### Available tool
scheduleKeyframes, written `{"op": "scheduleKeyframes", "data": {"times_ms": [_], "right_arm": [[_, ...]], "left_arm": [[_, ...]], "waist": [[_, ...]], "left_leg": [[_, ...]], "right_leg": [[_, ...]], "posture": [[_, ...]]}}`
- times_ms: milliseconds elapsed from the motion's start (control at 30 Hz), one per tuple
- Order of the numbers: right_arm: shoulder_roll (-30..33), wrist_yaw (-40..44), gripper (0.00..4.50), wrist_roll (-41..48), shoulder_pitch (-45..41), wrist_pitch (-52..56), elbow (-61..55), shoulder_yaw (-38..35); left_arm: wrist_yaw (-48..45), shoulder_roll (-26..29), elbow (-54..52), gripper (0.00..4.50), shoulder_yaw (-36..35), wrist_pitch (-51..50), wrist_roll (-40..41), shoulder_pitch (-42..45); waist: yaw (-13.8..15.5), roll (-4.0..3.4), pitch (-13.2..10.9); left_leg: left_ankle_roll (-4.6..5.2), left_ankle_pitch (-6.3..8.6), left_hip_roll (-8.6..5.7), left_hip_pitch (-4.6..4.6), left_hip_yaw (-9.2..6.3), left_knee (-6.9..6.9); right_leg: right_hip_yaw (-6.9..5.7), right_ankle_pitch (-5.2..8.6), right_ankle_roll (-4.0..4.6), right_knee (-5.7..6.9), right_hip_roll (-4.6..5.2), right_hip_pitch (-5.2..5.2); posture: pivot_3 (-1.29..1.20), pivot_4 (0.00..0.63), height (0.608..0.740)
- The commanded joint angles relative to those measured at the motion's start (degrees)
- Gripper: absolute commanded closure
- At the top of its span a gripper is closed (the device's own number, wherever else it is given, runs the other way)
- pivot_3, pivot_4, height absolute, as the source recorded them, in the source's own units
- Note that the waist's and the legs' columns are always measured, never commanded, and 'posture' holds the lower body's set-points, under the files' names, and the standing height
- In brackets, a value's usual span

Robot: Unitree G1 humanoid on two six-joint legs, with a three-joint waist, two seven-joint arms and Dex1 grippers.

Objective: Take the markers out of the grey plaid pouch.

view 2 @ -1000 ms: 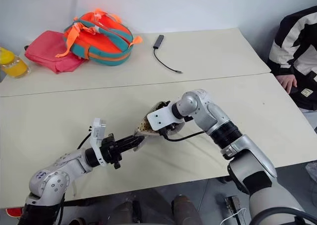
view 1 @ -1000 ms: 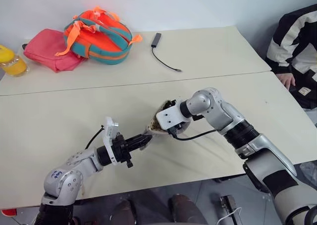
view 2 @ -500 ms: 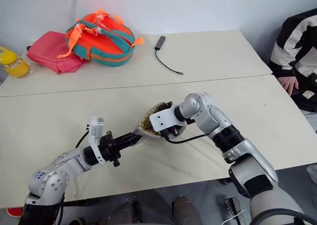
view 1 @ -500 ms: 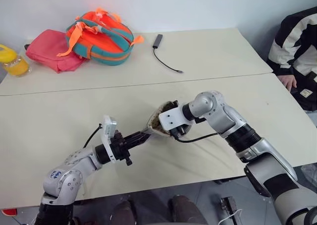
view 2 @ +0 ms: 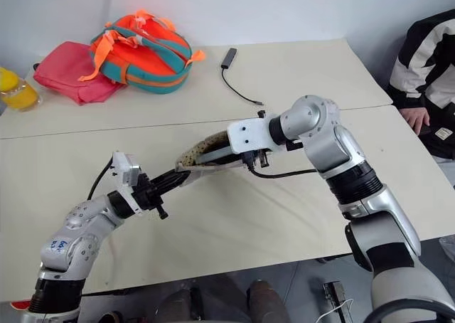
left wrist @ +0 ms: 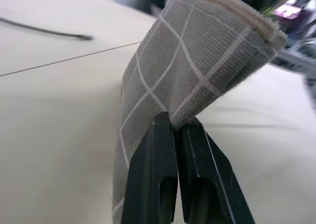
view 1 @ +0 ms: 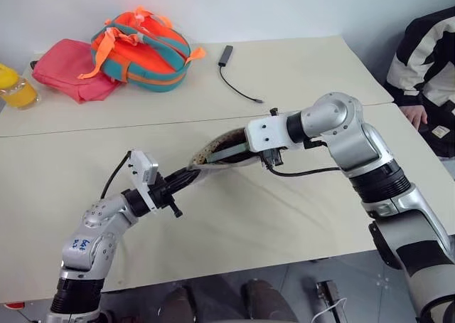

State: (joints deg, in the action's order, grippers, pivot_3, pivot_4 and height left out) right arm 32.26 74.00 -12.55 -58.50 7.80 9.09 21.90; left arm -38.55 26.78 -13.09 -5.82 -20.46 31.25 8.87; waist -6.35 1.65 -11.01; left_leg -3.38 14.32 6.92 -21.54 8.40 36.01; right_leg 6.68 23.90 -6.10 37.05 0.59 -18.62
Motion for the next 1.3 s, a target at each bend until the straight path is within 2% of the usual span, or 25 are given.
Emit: {"op": "scheduleKeyframes", "data": {"times_ms": [33, 433, 500, 667, 1000, 1300], "right_arm": [[0.07, -0.87, 3.74, 2.51, -1.6, 1.07, -3.25, -2.75], [8.22, -2.26, 3.74, 8.45, 2.13, 5.15, -3.06, -10.82], [6.09, -5.18, 3.74, 9.51, 2.99, 4.85, -3.29, -11.51], [2.28, -6.83, 3.75, 9.73, 1.65, 3.44, -4.77, -9.45], [4.38, -9.24, 3.75, -1.24, -2.58, -15.8, 3.02, -1.99], [1.48, -9.76, 3.75, -4.08, -3.76, -19.03, 6.7, 0.82]], "left_arm": [[1.25, -0.61, 1.18, 4.5, -1.15, 4.08, -2.85, 1.54], [0.11, 0.43, 3.3, 4.5, -6.24, 5.01, -1.52, -1.35], [-0.17, -0.26, 2.48, 4.5, -6.23, 4.1, 0.14, -1.41], [-0.65, -0.81, 0.72, 4.5, -4.53, 2.17, 0.73, -0.31], [-0.37, -1.0, 0.07, 4.5, -3.95, 1.12, 0.51, 1.72], [-1.6, -0.67, -3.83, 4.5, 0.81, -0.12, -0.66, 1.97]], "waist": [[0.03, 0.01, -0.01], [0.08, 0.02, -0.03], [-0.07, 0.02, -0.03], [-0.23, -0.01, -0.07], [0.06, 0.02, -0.11], [-0.15, 0.02, -0.12]], "left_leg": [[-0.01, 0.02, 0.01, 0.0, 0.0, 0.0], [-0.03, 0.17, 0.05, -0.05, 0.04, -0.05], [-0.03, 0.17, 0.06, -0.05, 0.04, -0.05], [-0.06, 0.18, 0.16, -0.05, 0.13, -0.07], [-0.04, 0.21, 0.1, -0.16, 0.1, 0.04], [-0.08, 0.23, 0.19, -0.16, 0.12, -0.02]], "right_leg": [[-0.01, 0.0, 0.0, 0.0, 0.0, 0.0], [-0.02, 0.01, -0.01, -0.09, 0.02, -0.05], [-0.01, 0.01, -0.01, -0.1, 0.0, -0.05], [0.06, 0.01, -0.01, -0.06, -0.09, -0.05], [-0.04, 0.0, -0.02, -0.12, -0.02, -0.11], [0.01, 0.0, -0.02, -0.03, -0.05, -0.26]], "posture": [[0.0, 0.15, 0.74], [0.0, 0.15, 0.74], [0.0, 0.15, 0.74], [0.0, 0.15, 0.74], [0.0, 0.15, 0.74], [0.0, 0.15, 0.74]]}}
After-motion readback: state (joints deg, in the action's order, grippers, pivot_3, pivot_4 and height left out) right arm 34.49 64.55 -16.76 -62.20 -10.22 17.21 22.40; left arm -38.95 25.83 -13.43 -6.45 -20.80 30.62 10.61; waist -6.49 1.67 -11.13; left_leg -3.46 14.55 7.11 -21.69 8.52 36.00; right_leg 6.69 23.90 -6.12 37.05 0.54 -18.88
